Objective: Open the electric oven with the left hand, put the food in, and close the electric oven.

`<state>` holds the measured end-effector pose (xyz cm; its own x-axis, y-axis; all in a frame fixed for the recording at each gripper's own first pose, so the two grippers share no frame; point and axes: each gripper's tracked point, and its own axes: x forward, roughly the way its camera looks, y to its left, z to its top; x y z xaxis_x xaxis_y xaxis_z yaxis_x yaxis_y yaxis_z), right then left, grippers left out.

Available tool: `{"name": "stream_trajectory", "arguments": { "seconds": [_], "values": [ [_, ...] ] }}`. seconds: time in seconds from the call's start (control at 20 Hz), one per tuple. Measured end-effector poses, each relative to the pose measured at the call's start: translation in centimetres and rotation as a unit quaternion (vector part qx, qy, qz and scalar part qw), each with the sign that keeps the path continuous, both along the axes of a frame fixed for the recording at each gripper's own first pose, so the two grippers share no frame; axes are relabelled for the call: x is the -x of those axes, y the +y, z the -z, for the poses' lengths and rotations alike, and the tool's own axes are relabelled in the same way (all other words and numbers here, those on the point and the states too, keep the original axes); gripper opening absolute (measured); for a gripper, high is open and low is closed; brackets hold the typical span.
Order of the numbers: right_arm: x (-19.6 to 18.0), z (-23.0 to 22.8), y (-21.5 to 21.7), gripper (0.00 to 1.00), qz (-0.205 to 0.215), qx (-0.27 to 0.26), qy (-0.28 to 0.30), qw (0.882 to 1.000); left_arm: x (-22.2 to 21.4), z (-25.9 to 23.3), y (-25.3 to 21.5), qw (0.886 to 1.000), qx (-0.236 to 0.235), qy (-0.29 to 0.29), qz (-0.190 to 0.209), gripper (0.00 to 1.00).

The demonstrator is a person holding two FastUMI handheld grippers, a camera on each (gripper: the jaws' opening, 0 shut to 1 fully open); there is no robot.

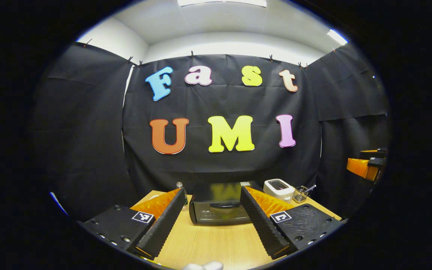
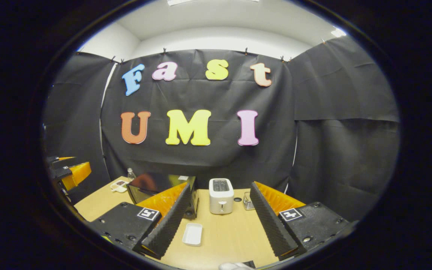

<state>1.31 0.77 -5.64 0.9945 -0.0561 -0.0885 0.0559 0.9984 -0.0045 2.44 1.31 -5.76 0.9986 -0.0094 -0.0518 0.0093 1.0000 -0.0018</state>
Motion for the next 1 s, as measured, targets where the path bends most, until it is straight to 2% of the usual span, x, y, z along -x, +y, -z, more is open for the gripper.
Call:
{"name": "stream_trajectory", "arguments": {
  "seconds": [0.05, 0.15, 0.2, 0.25, 0.3, 0.35, 0.4, 0.6, 0.65, 0.75, 0.8, 0.85, 0.9, 0.95, 1.0],
  "values": [
    [0.0, -0.3, 0.1, 0.96, -0.001, 0.002, -0.002, 1.000, 0.3, -0.4, 0.1, 1.000, 0.001, -0.003, -0.001, 0.97],
    [0.1, -0.7, 0.3, 0.96, -0.001, 0.006, -0.005, 1.000, 0.6, -0.8, 0.5, 1.000, 0.004, -0.004, -0.006, 0.97],
    [0.0, -1.0, 0.5, 1.00, -0.002, 0.007, -0.008, 1.000, 0.6, -1.0, 0.7, 1.000, 0.006, -0.005, -0.010, 0.97],
    [0.0, -1.1, 0.7, 0.96, -0.003, 0.008, -0.007, 1.000, 0.6, -1.3, 0.7, 1.000, 0.011, -0.006, -0.009, 0.97],
    [0.0, -1.1, 0.9, 1.00, -0.004, 0.008, -0.008, 1.000, 0.6, -1.4, 0.6, 1.000, 0.013, -0.007, -0.008, 0.97],
    [-0.1, -1.2, 1.0, 0.96, -0.004, 0.008, -0.007, 1.000, 0.7, -1.6, 0.7, 1.000, 0.012, -0.008, -0.008, 0.97],
    [0.0, -1.2, 1.1, 1.00, -0.004, 0.009, -0.008, 1.000, 0.8, -1.8, 0.6, 1.000, 0.011, -0.010, -0.007, 0.97],
    [-0.1, -1.0, 1.4, 1.00, -0.003, 0.012, -0.006, 1.000, 0.7, -2.2, 0.6, 1.000, 0.011, -0.016, -0.005, 0.97],
    [-0.1, -1.0, 1.3, 0.96, -0.002, 0.012, -0.006, 1.000, 0.6, -2.2, 0.5, 1.000, 0.011, -0.014, -0.004, 0.97],
    [0.0, -1.1, 1.3, 0.96, 0.000, 0.011, -0.005, 1.000, 0.6, -2.3, 0.6, 1.000, 0.010, -0.014, -0.005, 0.97],
    [0.0, -1.1, 1.2, 1.00, 0.001, 0.011, -0.005, 1.000, 0.6, -2.3, 0.6, 1.000, 0.010, -0.015, -0.005, 0.97],
    [0.0, -1.1, 1.2, 1.00, 0.002, 0.011, -0.005, 1.000, 0.6, -2.3, 0.5, 1.000, 0.009, -0.013, -0.005, 0.97],
    [0.1, -1.1, 1.2, 0.96, 0.002, 0.012, -0.005, 1.000, 0.5, -2.4, 0.4, 1.000, 0.007, -0.015, -0.004, 0.97],
    [0.1, -1.1, 1.2, 0.96, 0.002, 0.014, -0.006, 1.000, 0.5, -2.4, 0.4, 1.000, 0.006, -0.016, -0.004, 1.00],
    [0.0, -1.1, 1.2, 0.96, 0.003, 0.016, -0.006, 1.000, 0.5, -2.4, 0.3, 1.000, 0.005, -0.015, -0.003, 0.96]
  ]
}}
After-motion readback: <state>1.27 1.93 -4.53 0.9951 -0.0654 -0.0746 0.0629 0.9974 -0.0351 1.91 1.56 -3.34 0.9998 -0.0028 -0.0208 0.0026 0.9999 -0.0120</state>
